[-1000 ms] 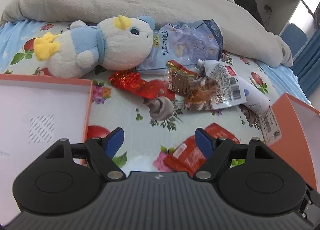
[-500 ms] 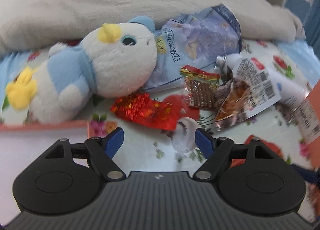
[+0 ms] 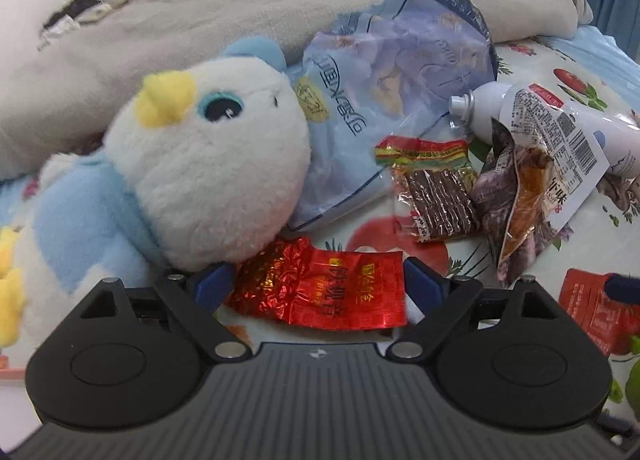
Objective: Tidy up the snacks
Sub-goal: 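Lower the left tool onto red foil candy while the right tool lowers onto a red spicy strip packet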
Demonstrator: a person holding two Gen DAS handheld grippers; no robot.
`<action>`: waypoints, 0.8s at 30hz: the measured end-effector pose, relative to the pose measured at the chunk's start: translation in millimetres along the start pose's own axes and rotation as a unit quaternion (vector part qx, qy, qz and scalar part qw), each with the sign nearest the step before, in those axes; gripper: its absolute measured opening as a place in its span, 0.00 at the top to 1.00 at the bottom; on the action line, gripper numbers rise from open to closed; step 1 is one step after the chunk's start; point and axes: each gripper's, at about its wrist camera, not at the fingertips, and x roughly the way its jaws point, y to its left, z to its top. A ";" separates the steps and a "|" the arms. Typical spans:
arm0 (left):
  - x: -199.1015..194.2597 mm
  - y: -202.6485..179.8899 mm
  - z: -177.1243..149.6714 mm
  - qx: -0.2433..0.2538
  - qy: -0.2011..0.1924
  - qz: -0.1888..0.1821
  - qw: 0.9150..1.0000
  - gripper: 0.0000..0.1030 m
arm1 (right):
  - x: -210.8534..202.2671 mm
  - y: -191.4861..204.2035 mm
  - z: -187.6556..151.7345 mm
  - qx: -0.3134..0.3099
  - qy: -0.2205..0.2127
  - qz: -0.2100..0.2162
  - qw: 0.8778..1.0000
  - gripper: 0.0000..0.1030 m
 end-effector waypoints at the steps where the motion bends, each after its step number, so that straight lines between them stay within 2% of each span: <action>1: 3.4 1.5 0.6 -0.003 0.004 -0.004 1.000 0.10 | 4.0 1.1 -0.5 -0.005 0.008 -0.008 1.000 0.17; 3: 9.0 1.3 1.3 0.001 0.005 0.000 1.000 0.10 | 8.1 0.8 -3.2 -0.007 0.011 -0.032 0.999 0.17; 4: 11.1 0.6 1.2 0.004 0.004 0.001 1.000 0.09 | 8.1 -1.0 -4.2 -0.002 0.011 -0.035 0.999 0.11; 7: 14.6 -1.1 0.0 0.011 0.004 0.006 1.000 0.08 | 8.1 -8.6 -7.4 0.016 0.010 -0.023 1.000 0.08; 11: 17.5 1.8 -1.1 -0.005 -0.004 0.005 1.000 0.08 | 12.3 -4.7 -11.5 -0.004 0.019 -0.022 1.000 0.06; 13: 19.0 5.8 -3.9 -0.022 -0.006 -0.004 1.000 0.09 | 14.1 -10.1 -11.8 0.021 0.025 -0.012 0.999 0.06; 15: 17.2 8.4 -4.8 -0.030 -0.002 -0.007 1.000 0.13 | 13.3 -10.4 -12.2 0.019 0.030 -0.008 0.999 0.06; 19: 9.7 8.4 -9.0 -0.037 0.000 -0.006 0.999 0.30 | 10.6 -5.5 -14.5 0.009 0.037 -0.003 0.999 0.06; 21: 5.8 10.5 -10.8 -0.043 -0.001 -0.002 0.999 0.47 | 8.0 -2.6 -16.1 0.004 0.039 0.003 0.999 0.06; 22: 4.2 12.0 -11.4 -0.046 -0.002 0.001 0.999 0.52 | 6.6 -0.7 -17.2 0.002 0.039 0.005 0.999 0.07; 24: 1.5 14.8 -12.0 -0.054 -0.002 0.006 0.998 0.71 | 3.9 2.5 -19.3 -0.003 0.040 0.007 0.999 0.07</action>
